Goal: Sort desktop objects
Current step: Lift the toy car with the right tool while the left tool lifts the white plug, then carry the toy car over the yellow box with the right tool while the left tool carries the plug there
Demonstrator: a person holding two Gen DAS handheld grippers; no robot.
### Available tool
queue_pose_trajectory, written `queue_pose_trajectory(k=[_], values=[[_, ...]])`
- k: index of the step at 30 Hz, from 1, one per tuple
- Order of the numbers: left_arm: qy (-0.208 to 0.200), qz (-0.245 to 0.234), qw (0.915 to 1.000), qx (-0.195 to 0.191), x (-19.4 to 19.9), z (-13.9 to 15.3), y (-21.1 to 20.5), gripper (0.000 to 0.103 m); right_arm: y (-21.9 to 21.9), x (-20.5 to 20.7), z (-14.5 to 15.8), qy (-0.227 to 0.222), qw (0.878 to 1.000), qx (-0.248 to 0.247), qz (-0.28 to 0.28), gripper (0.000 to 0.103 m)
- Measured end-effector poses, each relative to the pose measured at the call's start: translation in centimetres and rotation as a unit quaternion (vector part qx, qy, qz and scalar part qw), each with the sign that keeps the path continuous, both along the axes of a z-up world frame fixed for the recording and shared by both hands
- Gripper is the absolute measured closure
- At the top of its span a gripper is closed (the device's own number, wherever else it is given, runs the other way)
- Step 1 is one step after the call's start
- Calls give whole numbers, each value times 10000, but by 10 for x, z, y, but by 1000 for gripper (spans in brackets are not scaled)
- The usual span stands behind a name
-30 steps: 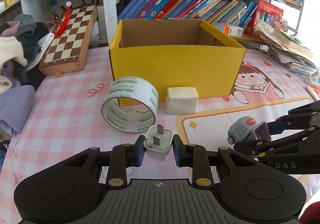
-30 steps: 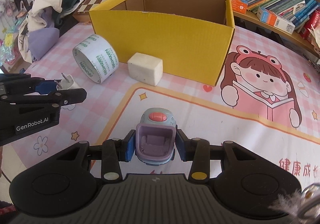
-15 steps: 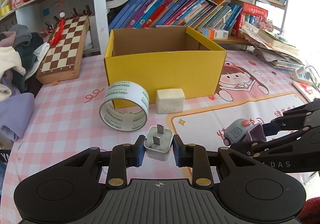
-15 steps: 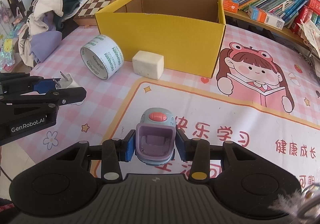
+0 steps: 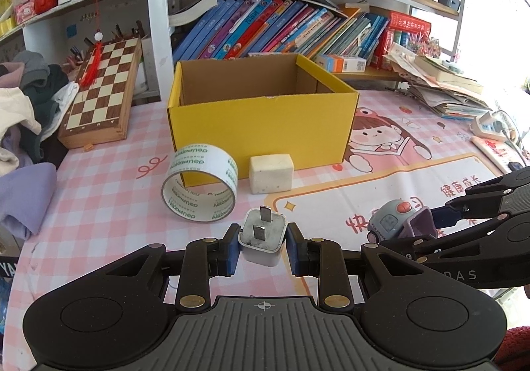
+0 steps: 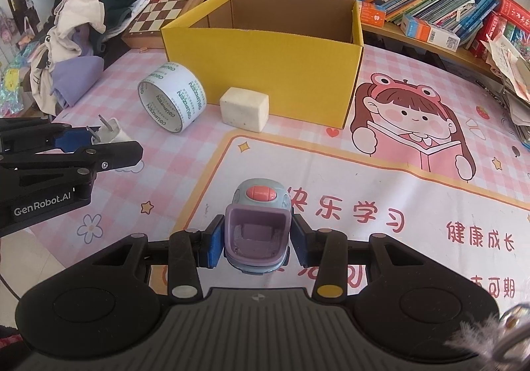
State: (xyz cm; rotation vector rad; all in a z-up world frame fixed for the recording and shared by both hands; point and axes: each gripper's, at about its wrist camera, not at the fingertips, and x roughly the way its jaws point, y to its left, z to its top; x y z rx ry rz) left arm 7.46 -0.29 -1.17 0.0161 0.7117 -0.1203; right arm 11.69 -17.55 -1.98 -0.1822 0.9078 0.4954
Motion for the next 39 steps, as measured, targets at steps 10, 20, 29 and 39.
queue_pose_trajectory(k=[10, 20, 29, 39], values=[[-30, -44, 10000, -29, -2, 2, -2, 76, -1, -4, 2, -7, 10000, -5, -41, 63], [-83, -55, 9999, -76, -2, 8, -3, 76, 0, -4, 4, 18, 10000, 4, -35, 63], [-102, -101, 9999, -81, 6, 12, -6, 76, -3, 6, 11, 18, 10000, 17, 8, 63], [-260, -88, 9996, -71, 21, 24, -7, 76, -10, 29, 29, -127, 9998, 170, 31, 63]])
